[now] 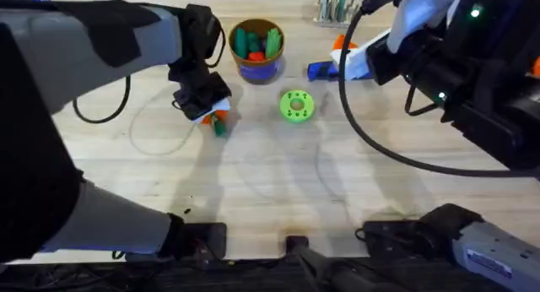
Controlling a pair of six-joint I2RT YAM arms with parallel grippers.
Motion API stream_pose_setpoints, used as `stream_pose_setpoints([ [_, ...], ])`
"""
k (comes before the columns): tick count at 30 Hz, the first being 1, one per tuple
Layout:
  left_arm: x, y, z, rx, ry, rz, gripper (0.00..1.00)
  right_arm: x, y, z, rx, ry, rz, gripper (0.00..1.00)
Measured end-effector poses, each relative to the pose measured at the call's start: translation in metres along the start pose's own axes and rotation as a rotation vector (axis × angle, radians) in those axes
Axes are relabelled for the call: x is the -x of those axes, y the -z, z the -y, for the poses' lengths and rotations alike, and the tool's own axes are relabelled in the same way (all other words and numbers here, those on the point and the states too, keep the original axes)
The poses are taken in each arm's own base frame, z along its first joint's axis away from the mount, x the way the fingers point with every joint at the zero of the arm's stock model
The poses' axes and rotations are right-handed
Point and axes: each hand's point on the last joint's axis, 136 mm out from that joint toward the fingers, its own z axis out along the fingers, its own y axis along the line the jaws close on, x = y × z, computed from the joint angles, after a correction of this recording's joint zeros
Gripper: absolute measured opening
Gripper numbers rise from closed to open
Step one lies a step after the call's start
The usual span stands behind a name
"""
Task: Pick up the gripper from the table and insert it into the empty holder that is missing its gripper. Then pick up a screw, insert it into the mounting hole, and use the screwdriver to tighten it. Finally, clean up the table by picking up the vegetable and placing it into the bucket.
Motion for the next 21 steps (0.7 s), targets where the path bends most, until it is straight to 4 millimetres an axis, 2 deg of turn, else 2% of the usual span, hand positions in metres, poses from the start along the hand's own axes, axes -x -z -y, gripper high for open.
stream_pose_setpoints([
  [3, -0.01, 0.01, -0.01, 0.035, 0.004, -0.033, 0.018, 0.0, 0.0, 0.0, 0.0, 0.0, 0.0, 0.991],
  [5, -0.008, 0.026, -0.005, 0.007, 0.006, -0.026, 0.018, 0.0, 0.0, 0.0, 0.0, 0.0, 0.0, 0.991],
  [7, 0.004, 0.049, 0.014, -0.085, 0.007, 0.02, 0.018, 0.0, 0.0, 0.0, 0.0, 0.0, 0.0, 0.992],
  [10, 0.03, 0.096, 0.057, -0.295, -0.006, 0.139, 0.017, 0.0, 0.0, 0.0, 0.0, 0.0, 0.0, 0.992],
  [13, 0.048, 0.129, 0.09, -0.454, -0.035, 0.248, 0.017, 0.0, 0.0, 0.0, 0.0, -0.001, 0.0, 0.99],
  [18, 0.059, 0.153, 0.134, -0.607, -0.115, 0.359, 0.017, 0.0, 0.0, 0.0, 0.0, -0.001, 0.0, 0.991],
  [21, 0.06, 0.157, 0.15, -0.639, -0.149, 0.397, 0.017, 0.0, 0.0, 0.0, 0.0, -0.001, 0.0, 0.991],
])
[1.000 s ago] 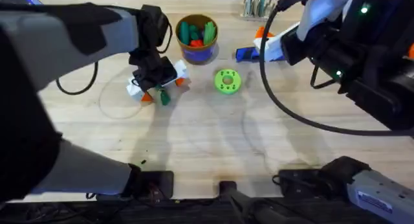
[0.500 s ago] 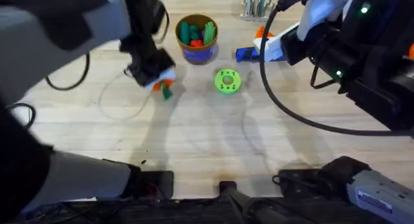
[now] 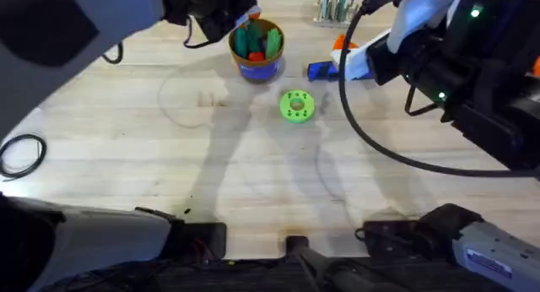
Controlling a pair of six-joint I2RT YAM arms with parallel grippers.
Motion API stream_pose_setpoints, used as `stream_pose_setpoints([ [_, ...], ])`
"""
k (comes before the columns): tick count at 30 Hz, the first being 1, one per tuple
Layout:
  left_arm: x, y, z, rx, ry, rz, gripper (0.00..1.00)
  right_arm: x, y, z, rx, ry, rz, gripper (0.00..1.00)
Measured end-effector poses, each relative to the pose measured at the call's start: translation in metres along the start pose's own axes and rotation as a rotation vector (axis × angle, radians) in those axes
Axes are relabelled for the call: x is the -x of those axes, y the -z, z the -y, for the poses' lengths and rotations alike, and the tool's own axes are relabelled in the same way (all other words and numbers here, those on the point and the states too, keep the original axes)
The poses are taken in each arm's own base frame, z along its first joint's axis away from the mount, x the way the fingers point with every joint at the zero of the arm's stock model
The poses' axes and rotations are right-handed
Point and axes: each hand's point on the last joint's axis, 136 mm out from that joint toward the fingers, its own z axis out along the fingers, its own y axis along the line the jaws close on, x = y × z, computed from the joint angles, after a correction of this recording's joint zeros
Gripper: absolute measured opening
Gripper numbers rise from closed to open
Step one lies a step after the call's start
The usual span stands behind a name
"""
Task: Pick up the gripper from the table and insert it into the empty holder that is missing its gripper. Then pick up a screw, insert it into the mounting hole, and use the screwdriver to tighten it. Finally, clean up the table by picking up the vegetable and placing it into the bucket.
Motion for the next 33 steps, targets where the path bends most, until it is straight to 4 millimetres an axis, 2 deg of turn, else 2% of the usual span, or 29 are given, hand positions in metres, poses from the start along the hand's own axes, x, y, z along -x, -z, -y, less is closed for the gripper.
stream_pose_setpoints([
  [3, -0.004, -0.011, 0.0, 0.017, -0.018, -0.003, 0.016, 0.0, 0.0, 0.0, 0.0, 0.0, 0.0, 0.991],
  [4, -0.006, -0.016, -0.002, 0.027, -0.023, -0.008, 0.049, 0.0, 0.0, 0.0, 0.0, 0.0, 0.0, 0.991],
  [6, -0.01, -0.027, -0.008, 0.05, -0.027, -0.021, 0.31, 0.0, 0.0, 0.0, 0.0, 0.0, 0.0, 0.991],
  [9, -0.015, -0.041, -0.018, 0.083, -0.024, -0.046, 0.794, 0.0, 0.0, 0.0, 0.0, 0.0, 0.0, 0.991],
  [10, -0.016, -0.043, -0.019, 0.088, -0.022, -0.047, 0.918, 0.0, 0.0, 0.0, 0.0, 0.0, 0.0, 0.991],
  [11, -0.015, -0.044, -0.02, 0.09, -0.022, -0.046, 0.969, 0.0, 0.0, 0.0, 0.0, 0.0, 0.0, 0.991],
  [16, -0.015, -0.039, -0.018, 0.084, -0.054, -0.047, 0.987, -0.001, 0.0, 0.0, 0.002, -0.005, -0.004, 0.991],
  [19, -0.021, -0.026, -0.018, 0.097, -0.119, -0.084, 0.987, -0.008, 0.007, -0.001, 0.014, -0.048, -0.039, 0.991],
  [22, -0.021, 0.005, -0.013, 0.102, -0.233, -0.107, 0.987, -0.01, 0.023, 0.001, 0.031, -0.126, -0.095, 0.991],
  [26, -0.025, 0.066, -0.008, 0.09, -0.453, -0.12, 0.986, -0.007, 0.056, 0.009, 0.053, -0.197, -0.196, 0.991],
  [29, -0.041, 0.11, -0.018, 0.097, -0.621, -0.161, 0.986, -0.008, 0.082, 0.015, 0.062, -0.253, -0.271, 0.991],
  [31, -0.053, 0.129, -0.028, 0.108, -0.701, -0.202, 0.987, -0.008, 0.097, 0.018, 0.061, -0.295, -0.306, 0.991],
  [33, -0.06, 0.14, -0.034, 0.111, -0.758, -0.226, 0.987, -0.007, 0.105, 0.021, 0.055, -0.338, -0.315, 0.991],
])
